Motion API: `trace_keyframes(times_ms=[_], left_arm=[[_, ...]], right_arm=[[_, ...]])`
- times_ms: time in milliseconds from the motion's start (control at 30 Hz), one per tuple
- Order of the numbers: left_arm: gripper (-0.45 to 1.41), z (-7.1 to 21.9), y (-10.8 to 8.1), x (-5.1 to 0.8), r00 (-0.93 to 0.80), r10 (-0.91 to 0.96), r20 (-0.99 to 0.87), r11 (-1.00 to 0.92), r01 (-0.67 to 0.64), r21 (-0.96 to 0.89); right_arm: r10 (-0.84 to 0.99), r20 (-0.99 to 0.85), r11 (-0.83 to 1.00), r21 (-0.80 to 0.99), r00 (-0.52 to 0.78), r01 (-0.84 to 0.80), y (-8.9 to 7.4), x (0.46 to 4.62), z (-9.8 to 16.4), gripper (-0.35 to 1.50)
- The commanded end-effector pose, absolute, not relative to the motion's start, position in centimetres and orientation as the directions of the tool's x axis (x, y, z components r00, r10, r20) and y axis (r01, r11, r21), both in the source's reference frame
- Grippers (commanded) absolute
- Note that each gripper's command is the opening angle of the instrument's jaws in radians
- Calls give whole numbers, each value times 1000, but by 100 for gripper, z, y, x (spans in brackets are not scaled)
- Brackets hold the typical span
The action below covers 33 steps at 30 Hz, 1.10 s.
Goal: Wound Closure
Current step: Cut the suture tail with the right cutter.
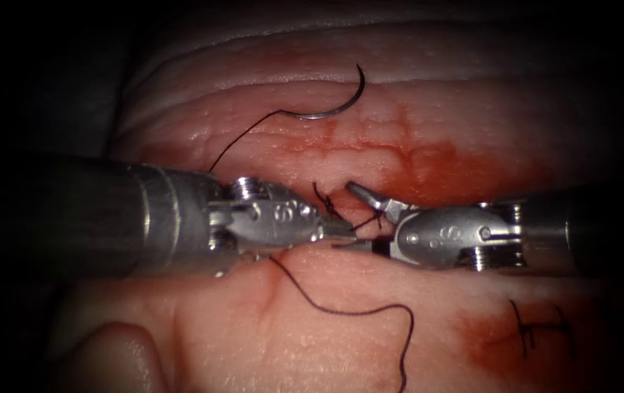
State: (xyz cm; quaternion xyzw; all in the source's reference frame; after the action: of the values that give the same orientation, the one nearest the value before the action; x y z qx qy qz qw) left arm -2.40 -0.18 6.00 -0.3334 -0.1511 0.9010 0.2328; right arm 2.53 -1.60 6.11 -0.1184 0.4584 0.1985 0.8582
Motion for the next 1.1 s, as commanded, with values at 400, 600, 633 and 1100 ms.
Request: trace_keyframes(times_ms=[400, 600, 633, 1100], left_arm=[[-45, 602, -25, -251, -681, 503, -532, -854, -299, -426], [-45, 601, -26, -252, -680, 504, -532, -853, -299, -427], [-45, 601, -26, -253, -680, 504, -532, -854, -299, -426], [-45, 600, -34, -251, -696, 487, -527, -862, -282, -422]], right_arm=[[229, -837, 885, -33, 496, -465, -161, 271, 624, 84], [227, -838, 883, -38, 496, -468, -160, 273, 629, 83], [226, -839, 882, -39, 494, -470, -160, 273, 629, 78], [243, -844, 875, -23, 479, -484, -157, 272, 634, -35]])
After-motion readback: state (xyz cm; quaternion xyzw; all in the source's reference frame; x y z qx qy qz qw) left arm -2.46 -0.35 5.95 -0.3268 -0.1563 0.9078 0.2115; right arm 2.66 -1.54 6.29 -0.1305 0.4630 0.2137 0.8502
